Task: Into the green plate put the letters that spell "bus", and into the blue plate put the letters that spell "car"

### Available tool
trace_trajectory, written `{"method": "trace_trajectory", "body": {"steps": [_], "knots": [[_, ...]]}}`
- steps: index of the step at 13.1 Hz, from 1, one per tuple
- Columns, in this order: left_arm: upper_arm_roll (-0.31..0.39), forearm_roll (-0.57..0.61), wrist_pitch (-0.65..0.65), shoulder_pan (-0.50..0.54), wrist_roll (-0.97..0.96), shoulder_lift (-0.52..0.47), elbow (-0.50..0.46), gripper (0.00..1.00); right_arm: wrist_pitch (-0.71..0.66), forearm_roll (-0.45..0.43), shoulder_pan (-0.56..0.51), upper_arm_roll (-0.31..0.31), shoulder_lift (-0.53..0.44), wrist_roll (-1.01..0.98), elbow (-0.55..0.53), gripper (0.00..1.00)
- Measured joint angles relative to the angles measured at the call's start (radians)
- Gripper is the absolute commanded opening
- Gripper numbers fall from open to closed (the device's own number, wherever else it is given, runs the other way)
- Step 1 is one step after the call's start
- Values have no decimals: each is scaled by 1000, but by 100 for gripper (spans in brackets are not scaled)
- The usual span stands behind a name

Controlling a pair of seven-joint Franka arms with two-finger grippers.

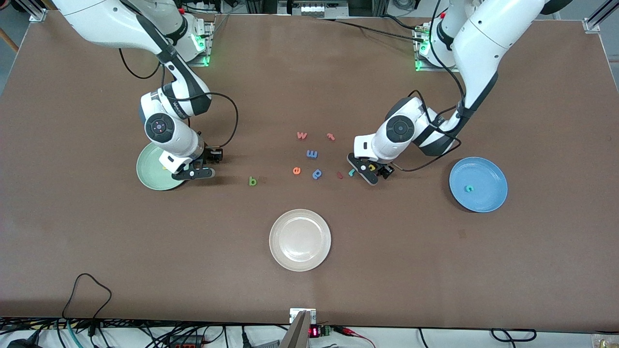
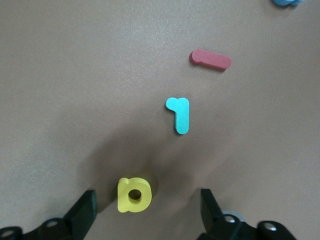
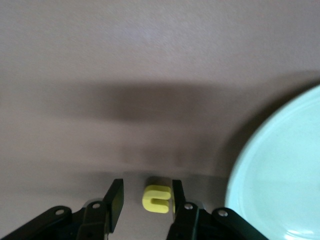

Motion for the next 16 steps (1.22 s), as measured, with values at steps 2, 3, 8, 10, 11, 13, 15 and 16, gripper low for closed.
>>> {"method": "trace_trajectory", "body": {"steps": [2,3,8,10,11,13,15,16], "knots": [[3,35,0,1,0,0,4,25,-3,0,0,-4,0,-1,-5,47],[-1,46,0,1,0,-1,4,13,-4,0,0,-3,1,-1,-7,47],[1,62,-21,4,1,-9,17,6,-4,-12,2,-3,17,-3,-11,46],[3,67,-153,20,1,-18,67,5,-4,-24,2,-3,21,-3,-11,33],[4,71,-244,31,1,-29,106,5,-4,-26,2,-3,21,-3,-11,26],[4,74,-423,59,4,-56,190,5,-4,-27,2,-3,19,-3,-11,13],[7,76,-559,103,36,-88,250,5,-8,-27,2,-3,18,-4,-11,5],[10,77,-590,141,74,-102,264,5,-8,-27,2,-3,18,-4,-11,0]]}}
